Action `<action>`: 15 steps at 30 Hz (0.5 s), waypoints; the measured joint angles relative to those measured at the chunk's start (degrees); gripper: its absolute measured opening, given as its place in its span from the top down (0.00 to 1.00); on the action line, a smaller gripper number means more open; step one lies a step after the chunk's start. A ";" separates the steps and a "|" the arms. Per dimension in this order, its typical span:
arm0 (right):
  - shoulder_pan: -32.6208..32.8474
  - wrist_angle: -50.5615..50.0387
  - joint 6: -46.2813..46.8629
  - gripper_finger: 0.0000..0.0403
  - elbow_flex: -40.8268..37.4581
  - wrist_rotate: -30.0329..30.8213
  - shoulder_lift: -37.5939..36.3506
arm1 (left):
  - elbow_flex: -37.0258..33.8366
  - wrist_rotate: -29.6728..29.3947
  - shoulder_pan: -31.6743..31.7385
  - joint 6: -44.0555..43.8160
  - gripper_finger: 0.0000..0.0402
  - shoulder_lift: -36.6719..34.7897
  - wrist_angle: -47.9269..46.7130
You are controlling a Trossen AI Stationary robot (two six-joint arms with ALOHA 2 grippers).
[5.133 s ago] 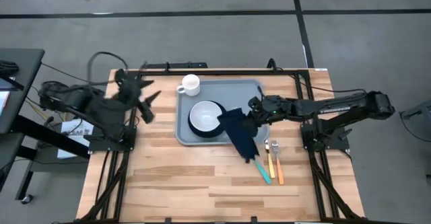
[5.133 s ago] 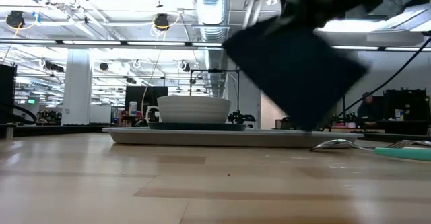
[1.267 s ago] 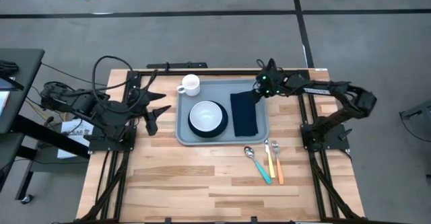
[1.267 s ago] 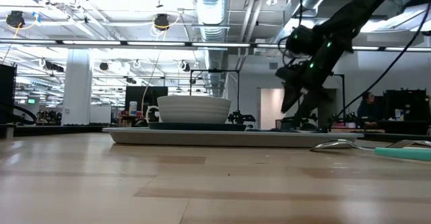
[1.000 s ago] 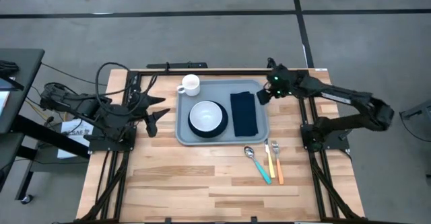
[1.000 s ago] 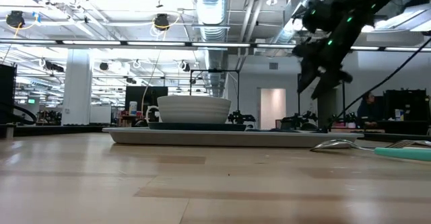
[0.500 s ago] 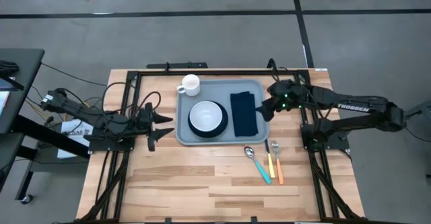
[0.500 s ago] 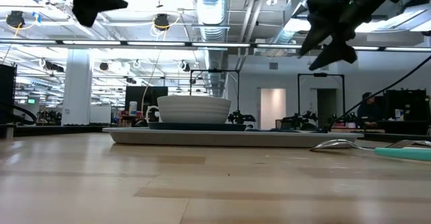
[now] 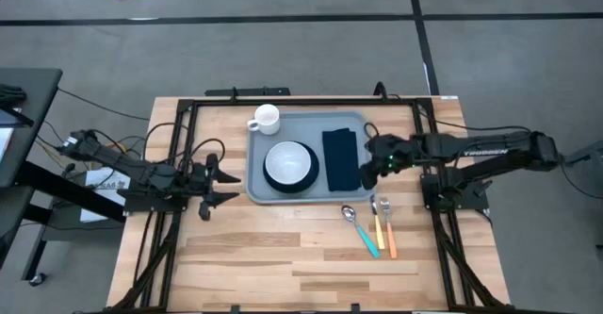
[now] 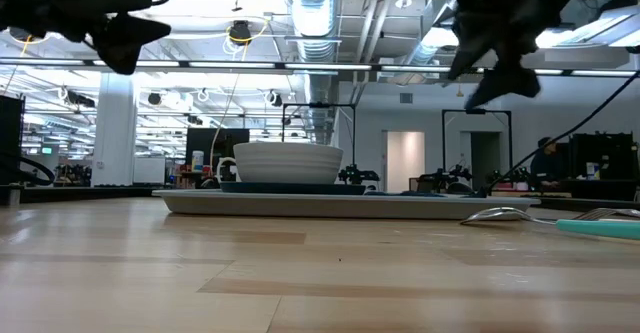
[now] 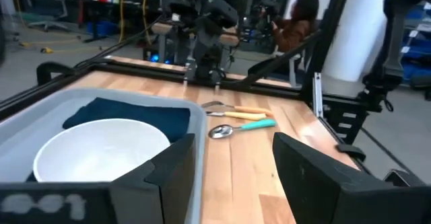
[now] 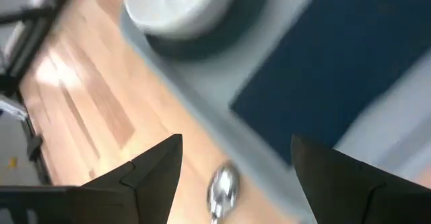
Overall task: Set up tray
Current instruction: Put the orange fork on the blue napkin
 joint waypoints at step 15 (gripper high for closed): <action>21.16 -14.57 41.46 0.33 -0.02 -0.51 4.21 | -2.19 6.48 0.00 11.78 0.53 -8.58 -1.15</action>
